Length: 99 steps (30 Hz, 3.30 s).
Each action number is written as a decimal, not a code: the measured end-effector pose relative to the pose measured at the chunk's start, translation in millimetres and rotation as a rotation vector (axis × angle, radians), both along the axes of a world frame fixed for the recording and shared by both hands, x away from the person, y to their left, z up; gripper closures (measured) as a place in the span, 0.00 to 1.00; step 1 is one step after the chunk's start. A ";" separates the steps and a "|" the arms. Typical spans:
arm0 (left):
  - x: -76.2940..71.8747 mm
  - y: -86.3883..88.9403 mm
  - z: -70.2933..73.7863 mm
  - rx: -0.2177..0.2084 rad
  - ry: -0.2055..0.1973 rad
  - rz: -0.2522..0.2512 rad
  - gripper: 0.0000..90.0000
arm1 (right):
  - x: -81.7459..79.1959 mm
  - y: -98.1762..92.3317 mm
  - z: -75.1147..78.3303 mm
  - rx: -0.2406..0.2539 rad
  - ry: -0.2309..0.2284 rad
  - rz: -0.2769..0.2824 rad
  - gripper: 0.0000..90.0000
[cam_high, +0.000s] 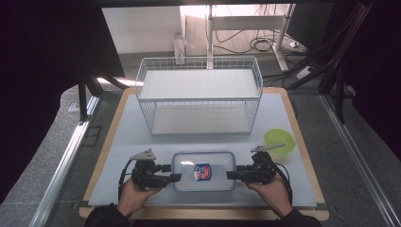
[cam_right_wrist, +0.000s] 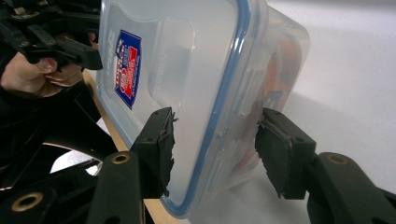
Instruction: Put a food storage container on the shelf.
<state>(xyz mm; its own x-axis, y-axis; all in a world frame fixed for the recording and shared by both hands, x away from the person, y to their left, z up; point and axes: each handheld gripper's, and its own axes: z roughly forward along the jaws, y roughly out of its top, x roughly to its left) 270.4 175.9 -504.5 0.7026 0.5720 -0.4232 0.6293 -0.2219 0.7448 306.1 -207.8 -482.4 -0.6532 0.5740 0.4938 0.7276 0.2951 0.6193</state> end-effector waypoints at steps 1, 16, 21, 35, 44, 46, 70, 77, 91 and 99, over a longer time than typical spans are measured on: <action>-0.1 1.2 0.9 -0.010 -0.001 0.009 0.50 | -0.9 0.0 0.7 0.002 -0.006 -0.006 0.56; 3.8 6.0 11.7 -0.015 -0.037 0.040 0.55 | -7.3 4.4 9.1 0.022 -0.082 -0.037 0.59; 7.1 8.9 21.4 -0.020 -0.056 0.028 0.57 | -5.4 4.6 19.6 0.036 -0.117 -0.037 0.59; 22.3 15.9 59.9 -0.019 -0.108 0.037 0.57 | 11.1 10.0 51.9 0.068 -0.194 -0.037 0.58; 35.7 18.2 84.9 -0.021 -0.138 0.048 0.57 | 25.9 12.2 74.9 0.091 -0.225 -0.042 0.58; 39.8 18.8 88.5 -0.025 -0.139 0.049 0.57 | 29.4 13.0 79.4 0.094 -0.228 -0.045 0.58; 99.5 24.8 159.8 -0.022 -0.178 0.065 0.57 | 88.4 19.0 144.9 0.142 -0.271 -0.078 0.58; 119.9 27.7 180.1 -0.022 -0.178 0.065 0.57 | 107.1 21.4 160.2 0.166 -0.280 -0.094 0.58; 159.9 28.1 210.0 -0.043 -0.202 0.083 0.57 | 149.0 19.7 180.7 0.226 -0.274 -0.123 0.58; 181.7 30.9 204.5 -0.069 -0.175 0.096 0.57 | 168.4 23.2 184.6 0.205 -0.267 -0.133 0.58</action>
